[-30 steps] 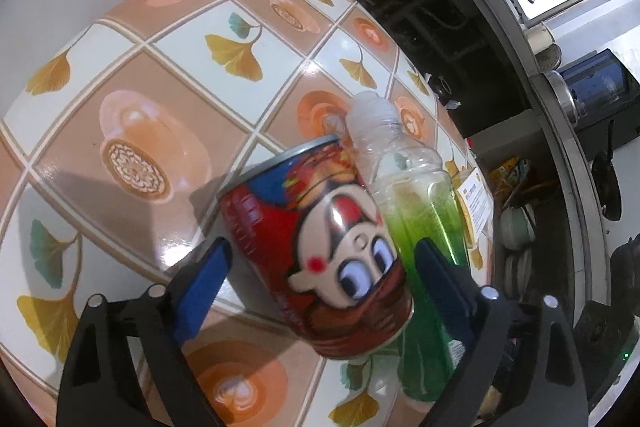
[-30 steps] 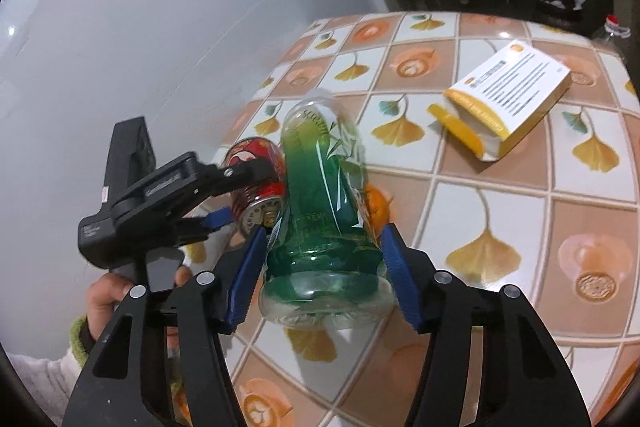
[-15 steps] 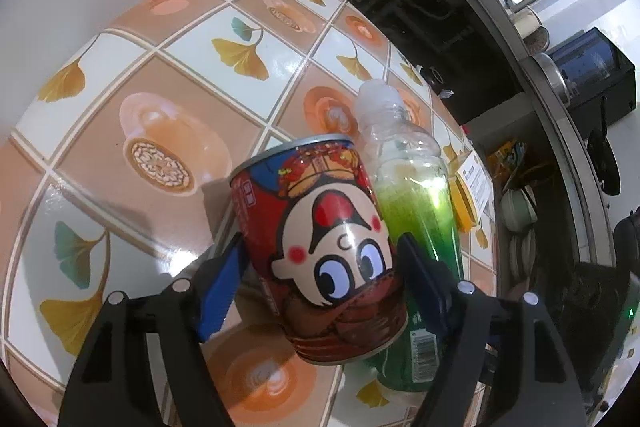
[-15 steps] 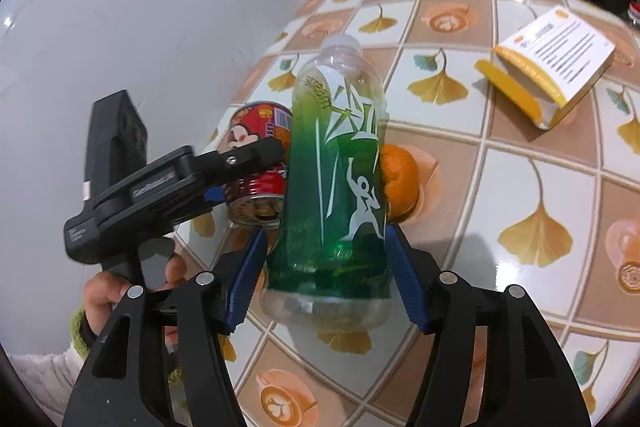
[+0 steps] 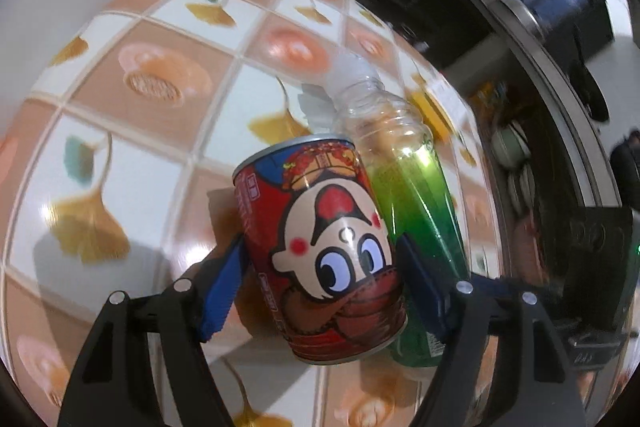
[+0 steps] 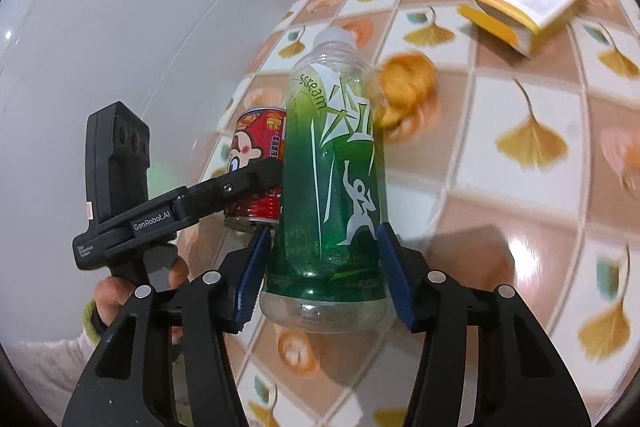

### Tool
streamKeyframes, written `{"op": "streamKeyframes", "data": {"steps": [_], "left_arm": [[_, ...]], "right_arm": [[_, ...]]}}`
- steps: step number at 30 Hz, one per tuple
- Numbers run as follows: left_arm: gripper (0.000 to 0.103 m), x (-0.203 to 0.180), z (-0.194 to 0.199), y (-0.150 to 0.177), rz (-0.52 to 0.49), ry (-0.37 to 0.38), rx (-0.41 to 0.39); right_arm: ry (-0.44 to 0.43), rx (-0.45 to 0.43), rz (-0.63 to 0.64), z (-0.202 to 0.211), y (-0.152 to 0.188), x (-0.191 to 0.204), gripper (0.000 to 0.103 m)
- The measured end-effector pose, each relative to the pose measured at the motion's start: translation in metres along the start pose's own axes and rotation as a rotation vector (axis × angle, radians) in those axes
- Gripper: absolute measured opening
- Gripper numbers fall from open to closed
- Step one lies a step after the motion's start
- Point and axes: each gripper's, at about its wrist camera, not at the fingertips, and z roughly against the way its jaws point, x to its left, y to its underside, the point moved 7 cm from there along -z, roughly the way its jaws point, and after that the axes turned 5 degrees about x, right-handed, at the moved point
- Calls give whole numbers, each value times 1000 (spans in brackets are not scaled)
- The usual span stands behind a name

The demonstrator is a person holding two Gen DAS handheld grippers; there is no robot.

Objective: Collect trash
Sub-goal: 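Lift the red can with the left tool while the right tool lifts the green bottle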

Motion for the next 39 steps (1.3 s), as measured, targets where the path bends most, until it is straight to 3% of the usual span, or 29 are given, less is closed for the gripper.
{"op": "streamKeyframes", "data": {"steps": [10, 17, 26, 39], "left_arm": [[73, -32, 13, 76, -158, 7, 71], [72, -53, 15, 110, -256, -6, 81], [72, -64, 10, 113, -301, -5, 89], [72, -60, 1, 108, -251, 30, 147]], "right_arm": [[19, -15, -62, 39, 91, -4, 47], [35, -50, -148, 53, 121, -13, 49], [107, -79, -167, 52, 117, -15, 71], [65, -67, -150, 30, 92, -17, 73]]}}
